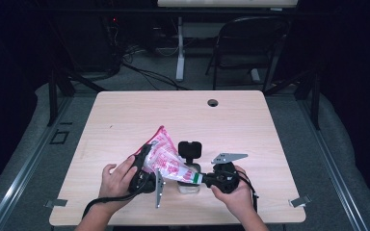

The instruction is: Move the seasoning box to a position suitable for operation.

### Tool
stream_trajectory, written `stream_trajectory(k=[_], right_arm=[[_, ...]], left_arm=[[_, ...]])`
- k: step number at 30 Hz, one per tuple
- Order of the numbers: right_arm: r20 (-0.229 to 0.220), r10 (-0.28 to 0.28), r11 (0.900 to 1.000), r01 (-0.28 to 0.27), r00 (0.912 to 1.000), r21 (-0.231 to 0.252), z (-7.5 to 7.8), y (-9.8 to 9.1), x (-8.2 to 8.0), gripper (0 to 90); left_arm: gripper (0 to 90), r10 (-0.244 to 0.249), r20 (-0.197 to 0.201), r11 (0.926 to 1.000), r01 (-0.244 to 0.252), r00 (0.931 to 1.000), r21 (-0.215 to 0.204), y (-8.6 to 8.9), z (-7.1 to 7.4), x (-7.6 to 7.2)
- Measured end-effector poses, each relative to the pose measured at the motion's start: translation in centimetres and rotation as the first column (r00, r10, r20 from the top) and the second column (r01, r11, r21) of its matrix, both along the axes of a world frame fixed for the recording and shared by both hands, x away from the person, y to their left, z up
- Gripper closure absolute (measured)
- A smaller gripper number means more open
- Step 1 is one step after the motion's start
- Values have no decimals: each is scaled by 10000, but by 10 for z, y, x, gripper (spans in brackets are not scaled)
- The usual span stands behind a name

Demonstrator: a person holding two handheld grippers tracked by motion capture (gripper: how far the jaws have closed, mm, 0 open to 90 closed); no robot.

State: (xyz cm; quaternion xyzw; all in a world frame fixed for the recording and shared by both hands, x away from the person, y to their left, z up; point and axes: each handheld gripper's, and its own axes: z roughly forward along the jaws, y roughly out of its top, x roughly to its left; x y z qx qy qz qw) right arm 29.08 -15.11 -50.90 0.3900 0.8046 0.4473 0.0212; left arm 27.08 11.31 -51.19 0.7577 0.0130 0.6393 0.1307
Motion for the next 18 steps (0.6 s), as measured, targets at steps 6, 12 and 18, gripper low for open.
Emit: stream_trajectory(k=[6,12,18], right_arm=[[-16,-15,10000,15,10000,-1,0,0,0,900],[-30,-61,10000,61,10000,5,-1,-1,0,900],[-64,-62,10000,62,10000,16,-1,-1,1,900]], left_arm=[[586,0,-13,10000,0,10000,60,0,1,-1],[586,-25,145,9998,22,9999,217,-1,2,-2],[585,-38,226,9994,31,9997,336,-2,3,-3]])
